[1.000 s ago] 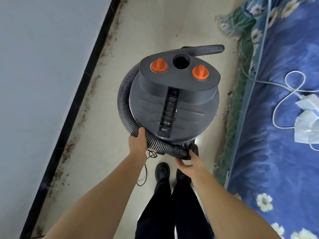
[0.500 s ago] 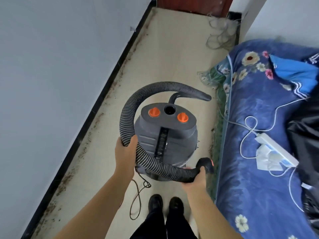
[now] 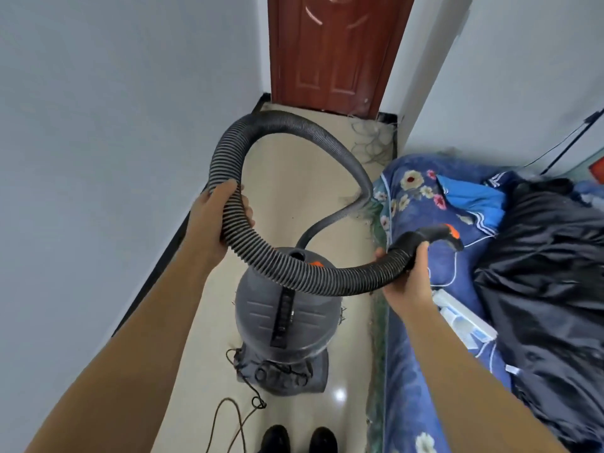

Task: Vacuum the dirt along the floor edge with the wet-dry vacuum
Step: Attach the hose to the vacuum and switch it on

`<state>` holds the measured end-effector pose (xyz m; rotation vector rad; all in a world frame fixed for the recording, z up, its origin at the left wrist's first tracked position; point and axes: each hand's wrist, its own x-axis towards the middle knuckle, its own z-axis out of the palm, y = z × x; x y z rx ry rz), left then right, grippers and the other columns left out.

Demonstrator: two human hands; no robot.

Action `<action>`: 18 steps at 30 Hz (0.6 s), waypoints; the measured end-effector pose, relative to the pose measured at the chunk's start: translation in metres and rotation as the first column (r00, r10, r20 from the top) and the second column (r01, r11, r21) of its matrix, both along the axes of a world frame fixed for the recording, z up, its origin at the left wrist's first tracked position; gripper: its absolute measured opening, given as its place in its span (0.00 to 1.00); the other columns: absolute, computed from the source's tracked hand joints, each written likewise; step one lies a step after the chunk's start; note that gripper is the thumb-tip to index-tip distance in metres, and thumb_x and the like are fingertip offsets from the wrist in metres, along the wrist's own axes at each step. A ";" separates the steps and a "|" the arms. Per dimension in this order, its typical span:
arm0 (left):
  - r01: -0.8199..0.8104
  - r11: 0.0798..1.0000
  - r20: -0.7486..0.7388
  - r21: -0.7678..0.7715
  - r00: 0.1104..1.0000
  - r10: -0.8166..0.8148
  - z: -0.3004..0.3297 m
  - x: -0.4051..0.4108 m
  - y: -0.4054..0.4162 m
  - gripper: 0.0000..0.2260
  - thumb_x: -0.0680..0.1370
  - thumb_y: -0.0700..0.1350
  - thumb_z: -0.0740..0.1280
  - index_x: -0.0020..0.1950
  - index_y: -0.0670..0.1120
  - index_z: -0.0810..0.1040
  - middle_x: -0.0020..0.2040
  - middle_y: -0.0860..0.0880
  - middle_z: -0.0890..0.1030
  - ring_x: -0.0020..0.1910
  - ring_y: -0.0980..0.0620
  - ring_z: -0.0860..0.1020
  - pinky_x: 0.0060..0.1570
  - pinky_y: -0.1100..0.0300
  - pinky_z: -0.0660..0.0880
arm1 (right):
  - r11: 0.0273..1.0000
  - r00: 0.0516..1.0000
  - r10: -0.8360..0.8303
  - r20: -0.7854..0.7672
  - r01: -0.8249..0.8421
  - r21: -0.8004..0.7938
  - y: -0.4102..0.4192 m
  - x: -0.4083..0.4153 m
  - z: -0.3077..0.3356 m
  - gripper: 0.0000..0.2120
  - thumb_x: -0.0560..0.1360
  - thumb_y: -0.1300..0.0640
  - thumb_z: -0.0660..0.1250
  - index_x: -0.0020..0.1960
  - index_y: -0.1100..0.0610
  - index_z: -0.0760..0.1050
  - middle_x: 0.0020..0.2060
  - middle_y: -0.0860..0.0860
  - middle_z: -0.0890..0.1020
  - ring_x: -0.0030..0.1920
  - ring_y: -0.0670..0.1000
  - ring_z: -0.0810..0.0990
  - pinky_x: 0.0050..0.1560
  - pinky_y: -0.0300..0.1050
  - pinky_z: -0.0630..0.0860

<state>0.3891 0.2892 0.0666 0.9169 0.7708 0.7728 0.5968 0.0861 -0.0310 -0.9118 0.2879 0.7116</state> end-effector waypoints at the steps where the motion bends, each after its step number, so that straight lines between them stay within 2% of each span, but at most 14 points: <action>1: 0.024 1.000 0.000 0.012 1.000 -0.024 0.009 -0.001 0.004 0.07 0.80 0.44 0.62 0.50 0.40 0.73 0.32 0.47 0.76 0.27 0.52 0.75 0.29 0.61 0.76 | 0.999 0.999 0.035 0.031 -0.035 0.004 -0.002 0.009 0.012 0.20 0.77 0.37 0.58 0.49 0.52 0.76 0.39 0.52 0.81 0.42 0.50 0.80 0.50 0.46 0.77; 3: 0.087 0.995 -0.045 0.054 0.995 -0.084 0.025 -0.006 0.014 0.08 0.79 0.47 0.63 0.49 0.42 0.75 0.31 0.47 0.76 0.26 0.51 0.74 0.28 0.60 0.75 | 0.994 0.990 0.099 0.102 -0.095 -0.052 -0.006 0.027 0.037 0.18 0.75 0.37 0.60 0.47 0.52 0.74 0.43 0.50 0.78 0.46 0.50 0.78 0.58 0.49 0.72; 4: 0.126 0.989 -0.098 0.075 0.988 -0.118 0.032 -0.008 0.018 0.09 0.79 0.48 0.63 0.49 0.42 0.75 0.31 0.47 0.76 0.26 0.50 0.74 0.28 0.60 0.75 | 0.991 0.986 0.116 0.124 -0.106 -0.086 -0.008 0.037 0.049 0.17 0.76 0.39 0.61 0.47 0.53 0.73 0.43 0.50 0.77 0.45 0.49 0.77 0.58 0.48 0.72; 6: 0.182 0.979 -0.247 0.093 0.957 -0.154 0.044 -0.009 0.025 0.10 0.79 0.49 0.63 0.50 0.42 0.74 0.32 0.45 0.77 0.26 0.50 0.75 0.26 0.61 0.75 | 0.995 0.991 0.079 0.109 -0.073 -0.061 -0.008 0.053 0.067 0.13 0.77 0.44 0.65 0.45 0.54 0.73 0.38 0.51 0.76 0.40 0.49 0.77 0.47 0.44 0.78; 8: 0.194 0.976 -0.371 0.095 0.917 -0.146 0.045 -0.005 0.029 0.12 0.79 0.48 0.64 0.54 0.40 0.73 0.35 0.43 0.77 0.25 0.50 0.76 0.26 0.61 0.75 | 0.997 0.987 0.074 0.140 -0.074 -0.001 -0.006 0.057 0.084 0.10 0.76 0.49 0.67 0.42 0.55 0.72 0.33 0.50 0.76 0.35 0.48 0.75 0.36 0.38 0.77; 9: 0.204 0.974 -0.418 0.094 0.896 -0.148 0.044 0.000 0.029 0.13 0.79 0.48 0.63 0.58 0.41 0.72 0.37 0.42 0.77 0.27 0.49 0.77 0.28 0.60 0.75 | 0.994 0.983 0.085 0.160 -0.095 0.053 -0.006 0.055 0.095 0.10 0.73 0.52 0.69 0.40 0.56 0.71 0.30 0.49 0.75 0.33 0.48 0.74 0.34 0.37 0.76; 11: 0.217 0.976 -0.452 0.036 0.874 -0.178 0.034 0.012 0.029 0.14 0.80 0.48 0.63 0.63 0.43 0.71 0.40 0.43 0.77 0.33 0.47 0.76 0.35 0.56 0.75 | 0.966 0.977 0.097 0.190 -0.139 0.220 -0.010 0.049 0.116 0.15 0.61 0.55 0.75 0.38 0.56 0.70 0.28 0.49 0.74 0.29 0.47 0.74 0.32 0.36 0.75; 12: 0.211 0.977 -0.429 -0.031 0.880 -0.203 0.029 0.017 0.028 0.14 0.80 0.48 0.62 0.62 0.43 0.71 0.40 0.43 0.77 0.35 0.47 0.75 0.38 0.54 0.74 | 0.939 0.979 0.080 0.189 -0.138 0.316 -0.014 0.049 0.126 0.17 0.55 0.56 0.76 0.38 0.56 0.71 0.28 0.50 0.75 0.28 0.48 0.75 0.32 0.37 0.76; 14: 0.196 0.963 -0.316 -0.187 0.916 -0.248 0.019 0.027 0.026 0.11 0.80 0.48 0.63 0.58 0.43 0.72 0.40 0.42 0.76 0.36 0.46 0.74 0.38 0.52 0.74 | 0.867 0.982 0.020 0.187 -0.110 0.485 -0.026 0.056 0.144 0.21 0.50 0.62 0.77 0.40 0.58 0.74 0.32 0.52 0.78 0.30 0.50 0.78 0.34 0.42 0.79; 16: 0.226 0.931 -0.111 -0.287 0.957 -0.266 0.013 0.038 0.024 0.09 0.81 0.46 0.60 0.57 0.42 0.71 0.40 0.42 0.75 0.36 0.46 0.74 0.39 0.52 0.75 | 0.816 0.971 -0.046 0.233 -0.098 0.570 -0.035 0.068 0.166 0.28 0.48 0.65 0.80 0.45 0.59 0.74 0.37 0.52 0.80 0.36 0.51 0.79 0.41 0.44 0.80; 18: 0.250 0.913 0.041 -0.323 0.967 -0.250 0.010 0.055 0.023 0.11 0.82 0.43 0.58 0.62 0.41 0.70 0.45 0.41 0.76 0.40 0.46 0.76 0.40 0.53 0.77 | 0.770 0.951 -0.109 0.289 -0.103 0.630 -0.041 0.077 0.196 0.28 0.51 0.67 0.80 0.47 0.59 0.75 0.39 0.52 0.80 0.38 0.49 0.79 0.46 0.44 0.79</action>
